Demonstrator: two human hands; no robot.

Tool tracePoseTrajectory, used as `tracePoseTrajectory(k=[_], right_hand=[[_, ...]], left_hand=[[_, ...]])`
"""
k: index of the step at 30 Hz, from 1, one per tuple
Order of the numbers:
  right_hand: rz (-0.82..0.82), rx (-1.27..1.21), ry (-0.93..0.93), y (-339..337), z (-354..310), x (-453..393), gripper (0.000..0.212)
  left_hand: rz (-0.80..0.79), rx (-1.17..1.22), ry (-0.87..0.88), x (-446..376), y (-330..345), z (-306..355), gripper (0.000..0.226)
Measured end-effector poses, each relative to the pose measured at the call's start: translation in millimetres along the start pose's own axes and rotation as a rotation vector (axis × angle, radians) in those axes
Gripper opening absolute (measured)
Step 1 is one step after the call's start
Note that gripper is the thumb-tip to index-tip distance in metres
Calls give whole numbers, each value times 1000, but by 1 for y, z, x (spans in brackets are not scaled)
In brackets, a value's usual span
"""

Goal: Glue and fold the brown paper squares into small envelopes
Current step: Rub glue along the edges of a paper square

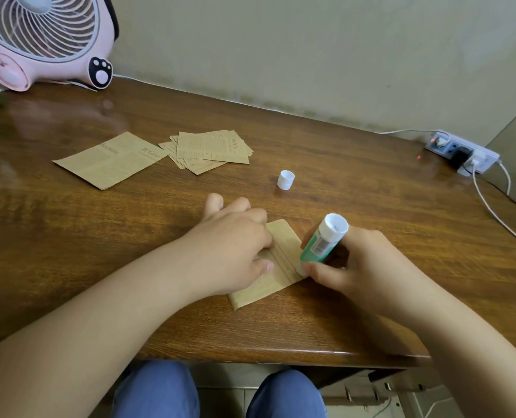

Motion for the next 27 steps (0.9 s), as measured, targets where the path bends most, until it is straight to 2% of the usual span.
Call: tracePoseTrajectory(k=[5, 9, 14, 20, 27], right_hand=[[130, -83, 11, -18, -10, -19, 20], [108, -41, -23, 0, -24, -43, 15], [69, -4, -48, 16, -33, -59, 19], [101, 1, -38, 8, -28, -59, 20], [115, -35, -3, -2, -18, -54, 21]], left_hand=[[32, 104, -44, 10, -2, -14, 35], [48, 29, -75, 17, -2, -17, 48], [36, -17, -120, 20, -1, -24, 62], [-68, -22, -116, 10, 3, -35, 74], [-192, 44, -85, 0, 8, -40, 71]])
Point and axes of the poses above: each hand's wrist, its own x-axis away from the middle knuckle, its own y-axis out of the palm, z = x × y, the point moved 8 cm from there along -x, towards the middle knuckle, and after that the axes turned 5 degrees about y, right-handed, at the moved point
